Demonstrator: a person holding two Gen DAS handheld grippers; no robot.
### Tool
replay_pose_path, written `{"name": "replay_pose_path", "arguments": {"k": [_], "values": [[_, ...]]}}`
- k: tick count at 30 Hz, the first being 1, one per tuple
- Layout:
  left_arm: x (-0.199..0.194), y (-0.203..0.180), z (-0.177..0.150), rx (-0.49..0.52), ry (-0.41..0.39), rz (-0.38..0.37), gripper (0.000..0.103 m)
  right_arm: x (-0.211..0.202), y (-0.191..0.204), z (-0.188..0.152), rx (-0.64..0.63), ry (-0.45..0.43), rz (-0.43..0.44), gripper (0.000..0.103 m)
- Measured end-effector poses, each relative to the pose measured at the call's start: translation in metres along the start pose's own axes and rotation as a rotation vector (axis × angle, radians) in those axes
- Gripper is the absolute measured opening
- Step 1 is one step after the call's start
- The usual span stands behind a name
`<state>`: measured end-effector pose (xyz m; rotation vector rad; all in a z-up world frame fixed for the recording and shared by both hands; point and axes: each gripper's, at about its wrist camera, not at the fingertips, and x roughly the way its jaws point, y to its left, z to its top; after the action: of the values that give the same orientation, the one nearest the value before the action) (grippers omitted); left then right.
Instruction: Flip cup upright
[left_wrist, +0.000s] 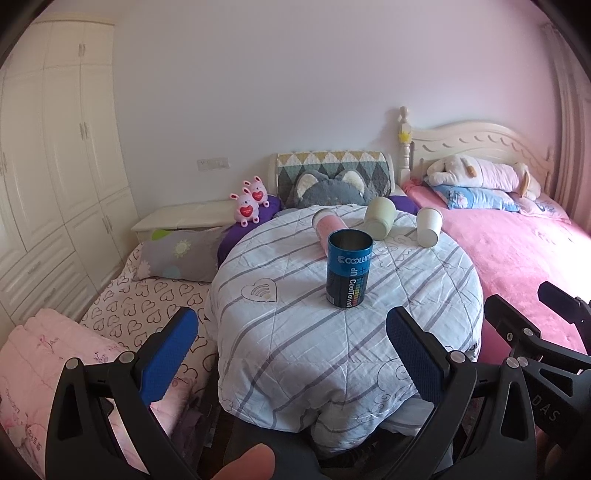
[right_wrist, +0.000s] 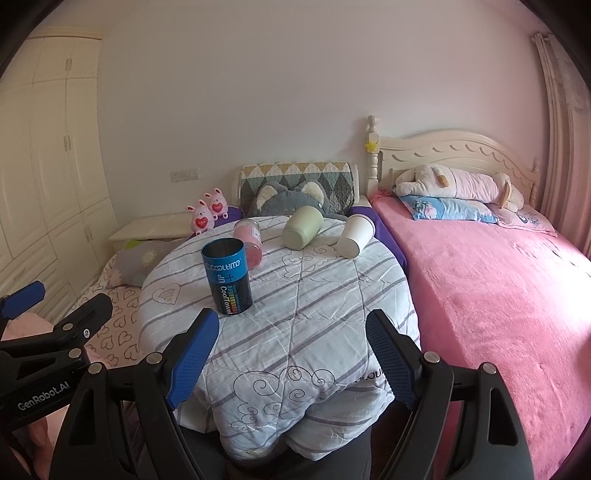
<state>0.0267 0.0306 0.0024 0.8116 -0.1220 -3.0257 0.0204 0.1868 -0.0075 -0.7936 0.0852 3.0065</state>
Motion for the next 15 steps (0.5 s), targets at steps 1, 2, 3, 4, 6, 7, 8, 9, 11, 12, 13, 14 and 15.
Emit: {"name": "replay_pose_path", "arguments": {"k": [1,2,3,4,6,7,8,9,11,12,13,14,15], "values": [[0.0003,0.0001,0.0001,0.0,0.001,-0.002,0.103,0.0002,0.0001,0.0002,0.0,0.0,-0.001,0.083],[0.0004,0.0001,0.0002,-0.001,0.002,-0.003,0.103,0.0003,0.0001,0.0002,0.0,-0.001,-0.001,0.083],[0.0008,0.0,0.0,0.0,0.003,-0.004,0.103,0.0004,0.0002,0.0001,0.0,0.0,-0.001,0.083],[0.0009,-0.0005,-0.0002,0.001,0.004,-0.004,0.103,0.0005,0.0002,0.0,0.0,0.0,-0.001,0.083],[0.0012,-0.0004,-0.0005,0.001,0.006,-0.004,0.103,0.0007,0.0004,0.0001,0.0,0.0,0.0,0.083],[0.0012,-0.0004,-0.0005,0.001,0.006,-0.004,0.103,0.0006,0.0003,0.0002,0.0,0.0,-0.001,0.083],[0.0014,-0.0005,-0.0005,0.001,0.007,-0.005,0.103,0.0008,0.0004,0.0002,0.0,0.0,-0.001,0.083],[0.0014,-0.0006,-0.0006,0.0,0.006,-0.005,0.103,0.0007,0.0004,0.0002,0.0,0.0,-0.001,0.083],[0.0016,-0.0007,-0.0009,0.001,0.007,-0.005,0.103,0.001,0.0004,0.0003,0.001,0.001,0.0,0.083],[0.0019,-0.0007,-0.0009,0.0,0.01,-0.009,0.103,0.0008,0.0007,-0.0007,0.001,0.001,0.0,0.083],[0.0024,-0.0005,-0.001,-0.001,0.016,-0.016,0.103,0.0011,0.0008,-0.0012,0.0,0.002,-0.001,0.083],[0.0036,-0.0005,-0.0024,-0.002,0.021,-0.02,0.103,0.0009,0.0004,-0.0013,0.001,0.003,0.0,0.083],[0.0046,-0.0006,-0.0031,-0.003,0.026,-0.022,0.103,0.001,0.0,-0.0018,0.002,0.005,0.001,0.083]]}}
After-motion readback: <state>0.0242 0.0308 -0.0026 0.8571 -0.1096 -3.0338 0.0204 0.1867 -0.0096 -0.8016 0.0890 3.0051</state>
